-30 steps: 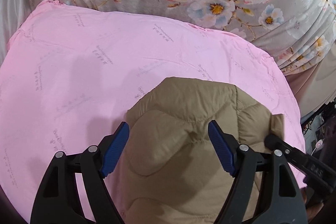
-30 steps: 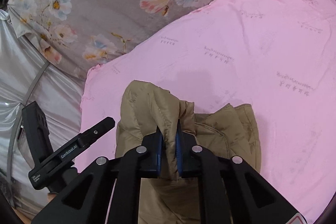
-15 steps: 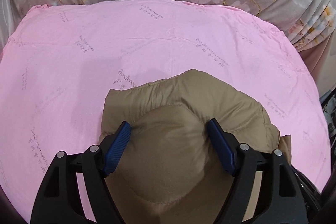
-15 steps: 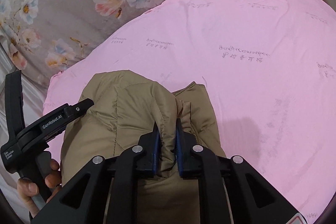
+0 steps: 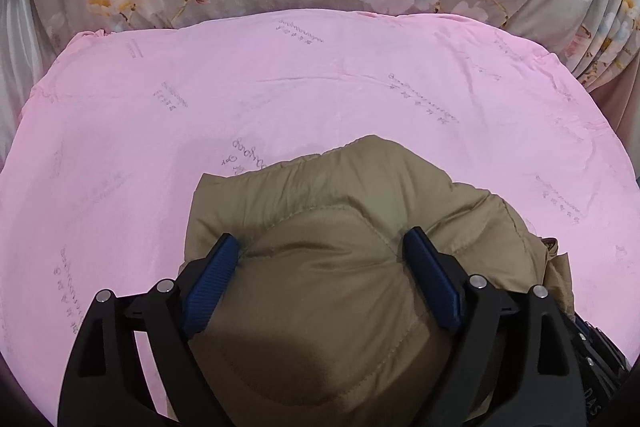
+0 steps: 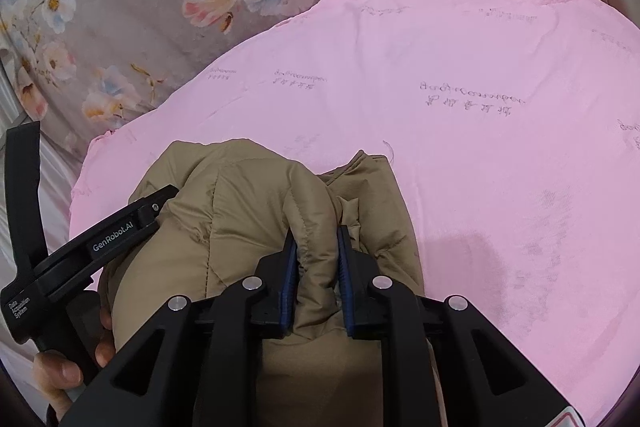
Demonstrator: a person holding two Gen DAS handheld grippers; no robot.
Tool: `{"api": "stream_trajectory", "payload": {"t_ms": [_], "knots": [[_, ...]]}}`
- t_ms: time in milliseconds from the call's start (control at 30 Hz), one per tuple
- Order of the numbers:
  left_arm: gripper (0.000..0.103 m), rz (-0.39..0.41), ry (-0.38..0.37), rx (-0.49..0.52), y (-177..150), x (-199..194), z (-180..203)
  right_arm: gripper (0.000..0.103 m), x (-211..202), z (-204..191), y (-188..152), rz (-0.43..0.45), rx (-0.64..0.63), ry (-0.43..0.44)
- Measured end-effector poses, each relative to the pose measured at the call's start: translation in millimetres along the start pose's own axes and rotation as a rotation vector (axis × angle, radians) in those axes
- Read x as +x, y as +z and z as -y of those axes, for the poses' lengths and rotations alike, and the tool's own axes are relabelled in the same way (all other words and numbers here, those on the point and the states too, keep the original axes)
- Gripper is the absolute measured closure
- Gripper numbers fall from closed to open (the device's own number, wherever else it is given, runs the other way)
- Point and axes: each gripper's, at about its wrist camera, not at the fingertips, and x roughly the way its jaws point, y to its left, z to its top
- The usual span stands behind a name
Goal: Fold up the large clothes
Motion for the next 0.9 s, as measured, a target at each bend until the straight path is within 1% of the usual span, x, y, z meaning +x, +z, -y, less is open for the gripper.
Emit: {"api": "stream_trajectory", "payload": {"t_ms": [133, 233, 367, 467, 567, 600, 633, 700, 767, 833, 900], "knots": [[0.019, 0.015, 0.016, 0.006, -2, 3, 3, 0.088, 2, 2, -2, 0.006, 0.005, 0.006], [0.018, 0.027, 0.042, 0.021, -4, 4, 7, 0.088, 3, 2, -3, 0.007, 0.004, 0.003], [0.018, 0.029, 0.056, 0.030, -5, 6, 9, 0.088, 4, 2, -2, 0.008, 0.003, 0.001], [0.018, 0.028, 0.053, 0.026, -5, 6, 8, 0.088, 3, 6, -1, 0.008, 0.015, 0.029], [0.016, 0.008, -0.005, 0.002, -4, 0, -1, 0.088, -11, 20, -1, -0.002, 0.083, 0.085], [0.016, -0.010, -0.027, 0.000, -6, -6, -6, 0.083, -23, 23, -3, 0.000, 0.105, 0.099], [0.016, -0.016, -0.043, -0.008, -7, -14, -9, 0.076, -33, 25, -6, 0.003, 0.113, 0.099], [0.016, -0.022, -0.099, -0.037, -15, -39, -19, 0.065, -52, 27, -13, -0.008, 0.109, 0.094], [0.016, -0.026, -0.141, -0.056, -24, -59, -24, 0.065, -64, 27, -22, -0.031, 0.093, 0.101], [0.016, -0.041, -0.176, -0.072, -36, -71, -29, 0.065, -70, 26, -32, -0.055, 0.062, 0.086], [0.016, -0.050, -0.175, -0.079, -50, -76, -30, 0.070, -74, 24, -41, -0.059, 0.039, 0.065]]}}
